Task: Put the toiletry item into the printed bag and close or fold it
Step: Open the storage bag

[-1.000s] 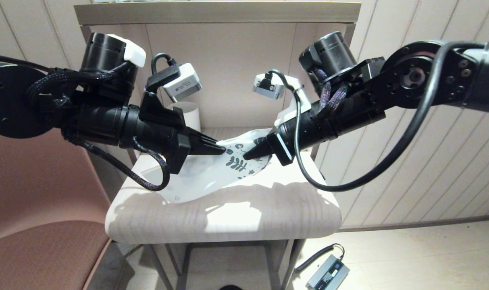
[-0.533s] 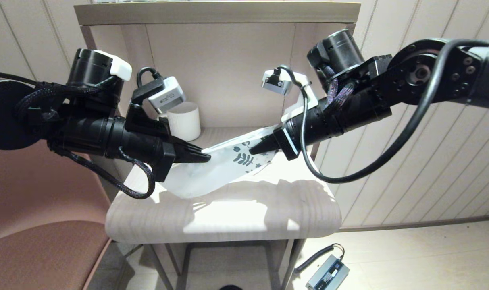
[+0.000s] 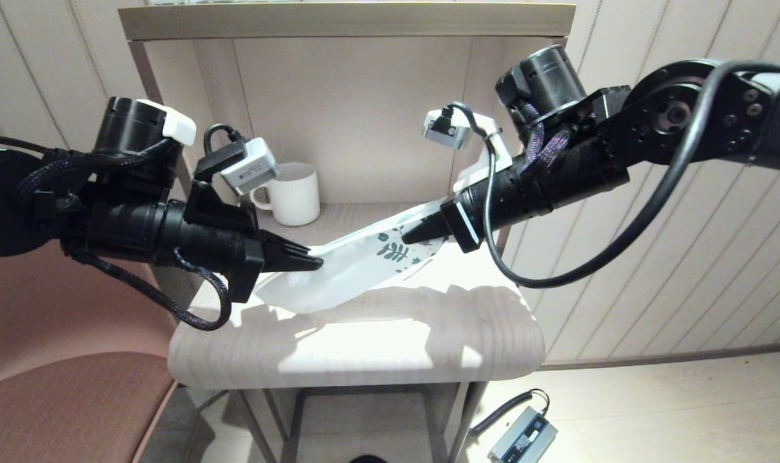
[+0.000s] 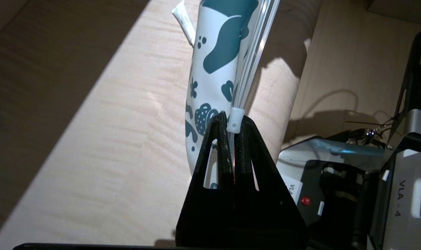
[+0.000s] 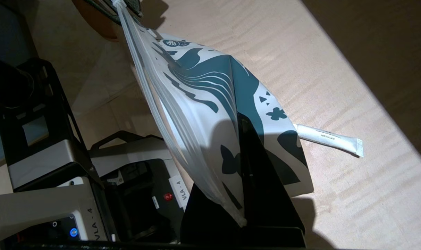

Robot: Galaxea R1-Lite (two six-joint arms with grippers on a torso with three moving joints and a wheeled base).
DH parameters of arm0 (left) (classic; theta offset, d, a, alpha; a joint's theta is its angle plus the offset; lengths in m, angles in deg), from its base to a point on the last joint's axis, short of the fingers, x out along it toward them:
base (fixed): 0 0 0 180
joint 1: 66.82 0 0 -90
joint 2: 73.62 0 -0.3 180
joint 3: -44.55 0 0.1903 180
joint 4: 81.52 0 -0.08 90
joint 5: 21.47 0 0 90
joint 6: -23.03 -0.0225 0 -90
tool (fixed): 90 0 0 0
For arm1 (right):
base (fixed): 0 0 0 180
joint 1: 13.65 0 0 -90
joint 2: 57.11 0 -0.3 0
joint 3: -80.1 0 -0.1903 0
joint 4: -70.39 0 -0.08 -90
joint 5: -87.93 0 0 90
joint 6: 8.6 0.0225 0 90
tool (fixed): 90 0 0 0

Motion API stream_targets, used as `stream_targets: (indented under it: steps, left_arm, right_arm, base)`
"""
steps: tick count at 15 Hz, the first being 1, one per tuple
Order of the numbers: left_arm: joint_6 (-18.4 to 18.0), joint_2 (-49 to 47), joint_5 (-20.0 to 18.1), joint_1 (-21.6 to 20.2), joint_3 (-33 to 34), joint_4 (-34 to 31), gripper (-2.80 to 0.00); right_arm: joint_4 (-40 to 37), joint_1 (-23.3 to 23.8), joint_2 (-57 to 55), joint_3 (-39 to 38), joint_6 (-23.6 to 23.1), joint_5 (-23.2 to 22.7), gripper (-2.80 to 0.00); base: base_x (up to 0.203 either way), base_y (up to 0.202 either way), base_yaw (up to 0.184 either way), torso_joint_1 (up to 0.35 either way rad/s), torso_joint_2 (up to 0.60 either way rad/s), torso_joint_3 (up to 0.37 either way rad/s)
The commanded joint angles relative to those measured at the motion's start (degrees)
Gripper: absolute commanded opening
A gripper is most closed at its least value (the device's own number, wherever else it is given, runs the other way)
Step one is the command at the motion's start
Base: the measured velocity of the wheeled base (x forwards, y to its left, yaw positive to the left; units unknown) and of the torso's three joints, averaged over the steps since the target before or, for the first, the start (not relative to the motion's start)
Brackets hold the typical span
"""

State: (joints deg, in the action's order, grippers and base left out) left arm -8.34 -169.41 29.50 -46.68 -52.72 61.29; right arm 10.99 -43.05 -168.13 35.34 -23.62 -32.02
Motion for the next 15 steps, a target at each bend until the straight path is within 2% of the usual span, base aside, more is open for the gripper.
stream_targets:
  steps: [1, 4, 15]
  left_arm:
    - [-0.2, 0.4, -0.3, -1.0, 1.4, 0.6, -2.8]
    - [-0.1, 0.5, -1.0, -2.1, 3.7, 3.5, -2.8]
    - [-0.1, 2.1, -1.9, -4.2, 9.0, 6.3, -2.8]
  right_arm:
    - [-0.3, 0.0, 0.5, 0.0, -0.1, -0.2, -2.8]
    - [-0.3, 0.0, 0.8, 0.0, -0.1, -0.2, -2.8]
    - [-0.6, 0.7, 1.8, -0.4, -0.1, -0.3, -2.8]
  base:
    - [0.0, 0.0, 0.0, 0.0, 0.0, 0.0]
    - [0.0, 0.0, 0.0, 0.0, 0.0, 0.0]
    - [0.0, 0.0, 0.0, 0.0, 0.0, 0.0]
